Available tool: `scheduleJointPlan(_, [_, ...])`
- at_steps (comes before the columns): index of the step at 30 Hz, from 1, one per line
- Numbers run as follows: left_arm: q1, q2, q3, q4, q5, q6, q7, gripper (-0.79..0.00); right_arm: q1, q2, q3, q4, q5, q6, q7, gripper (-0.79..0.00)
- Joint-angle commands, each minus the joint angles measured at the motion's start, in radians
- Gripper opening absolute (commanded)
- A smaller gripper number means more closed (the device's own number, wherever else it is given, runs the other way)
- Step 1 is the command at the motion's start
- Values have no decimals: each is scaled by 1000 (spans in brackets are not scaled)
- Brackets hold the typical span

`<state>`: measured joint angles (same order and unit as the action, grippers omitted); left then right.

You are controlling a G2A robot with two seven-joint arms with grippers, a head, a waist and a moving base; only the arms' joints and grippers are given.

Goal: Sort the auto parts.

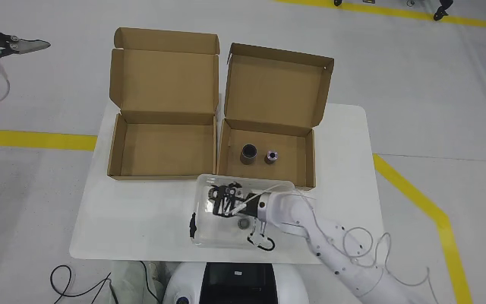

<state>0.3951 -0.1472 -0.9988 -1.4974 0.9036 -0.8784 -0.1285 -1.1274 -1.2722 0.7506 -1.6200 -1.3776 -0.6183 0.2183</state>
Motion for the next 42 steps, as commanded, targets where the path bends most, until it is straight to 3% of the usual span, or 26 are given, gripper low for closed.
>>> scheduleJointPlan(1, [0, 0, 0, 0, 0, 0, 0, 0, 5, 2, 14, -3, 10, -17, -33, -785])
scheduleJointPlan(10, [0, 0, 0, 0, 0, 0, 0, 0, 75, -4, 47, 0, 56, -77, -173, -785])
scheduleJointPlan(25, [0, 0, 0, 0, 0, 0, 0, 0, 228, -32, 74, -2, 120, -108, -301, -785])
scheduleJointPlan(42, [0, 0, 0, 0, 0, 0, 0, 0, 334, -56, 99, -39, 146, -96, -345, -785])
